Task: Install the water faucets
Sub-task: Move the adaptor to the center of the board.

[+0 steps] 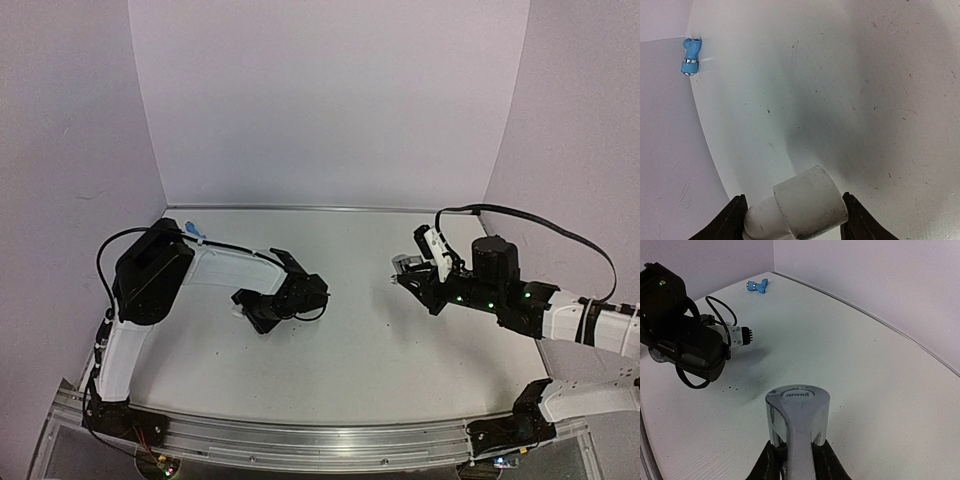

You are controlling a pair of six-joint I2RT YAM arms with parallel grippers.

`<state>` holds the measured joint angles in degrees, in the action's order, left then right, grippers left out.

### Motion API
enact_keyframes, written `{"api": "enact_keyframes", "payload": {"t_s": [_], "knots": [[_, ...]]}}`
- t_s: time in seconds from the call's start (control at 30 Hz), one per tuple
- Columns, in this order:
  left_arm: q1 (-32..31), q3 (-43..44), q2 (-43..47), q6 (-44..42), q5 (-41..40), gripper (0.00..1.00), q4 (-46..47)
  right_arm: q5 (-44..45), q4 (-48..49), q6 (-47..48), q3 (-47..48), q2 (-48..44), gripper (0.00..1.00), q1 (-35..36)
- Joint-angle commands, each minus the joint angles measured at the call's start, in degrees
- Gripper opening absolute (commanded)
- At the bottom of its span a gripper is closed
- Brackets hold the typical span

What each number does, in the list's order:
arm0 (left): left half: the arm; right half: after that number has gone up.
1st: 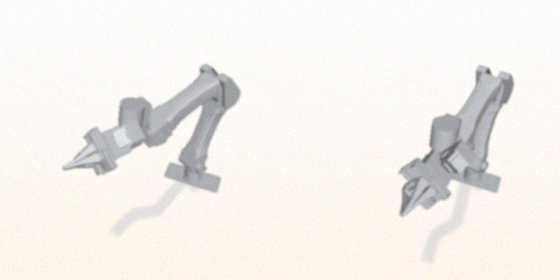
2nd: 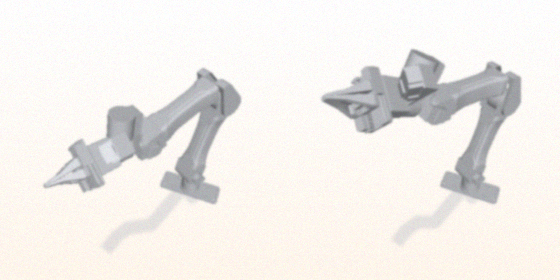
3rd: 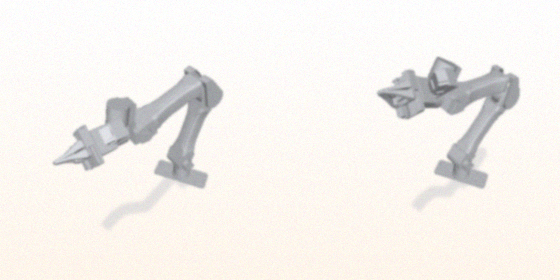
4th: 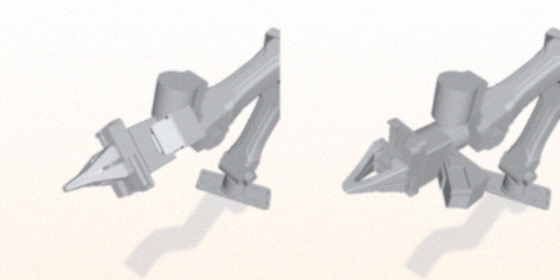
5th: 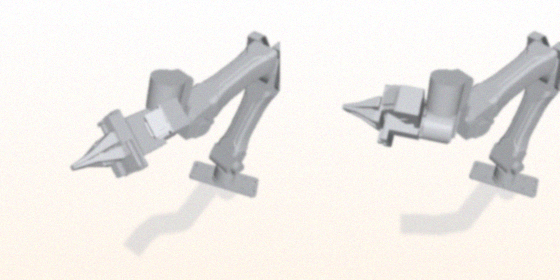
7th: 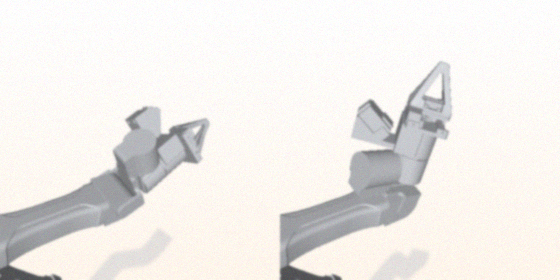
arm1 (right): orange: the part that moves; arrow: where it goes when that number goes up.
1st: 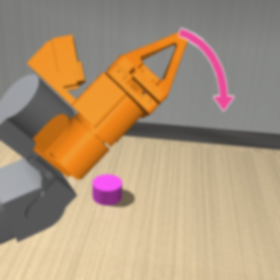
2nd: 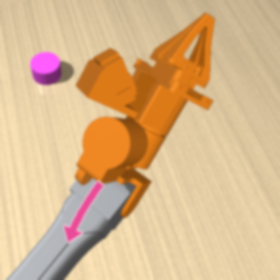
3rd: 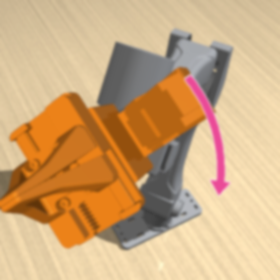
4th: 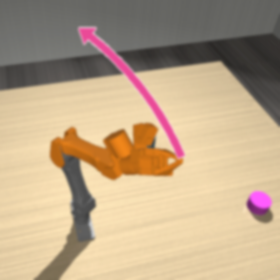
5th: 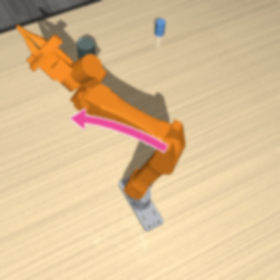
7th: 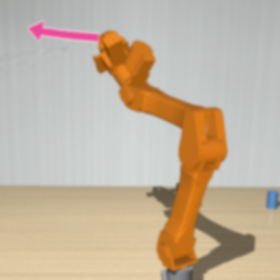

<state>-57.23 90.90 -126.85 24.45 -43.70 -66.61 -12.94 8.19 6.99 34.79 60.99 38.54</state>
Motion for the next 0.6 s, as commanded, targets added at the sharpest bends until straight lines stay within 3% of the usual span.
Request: {"api": "enact_keyframes", "payload": {"t_s": [0.0,0.4,0.57], "knots": [[-1.36,2.60,-1.48,-2.14,-1.67,0.45,-2.86,-0.65,4.12,-0.75,0.39,-0.62,0.00,0.13],[-2.54,4.01,-5.45,-5.41,1.10,0.52,-3.36,-0.81,4.37,-0.83,0.14,-0.99,0.00,0.13],[-3.36,5.60,-5.32,-5.80,2.89,0.64,-3.40,-0.96,4.41,-0.83,0.04,-1.25,0.00,0.14]]}}
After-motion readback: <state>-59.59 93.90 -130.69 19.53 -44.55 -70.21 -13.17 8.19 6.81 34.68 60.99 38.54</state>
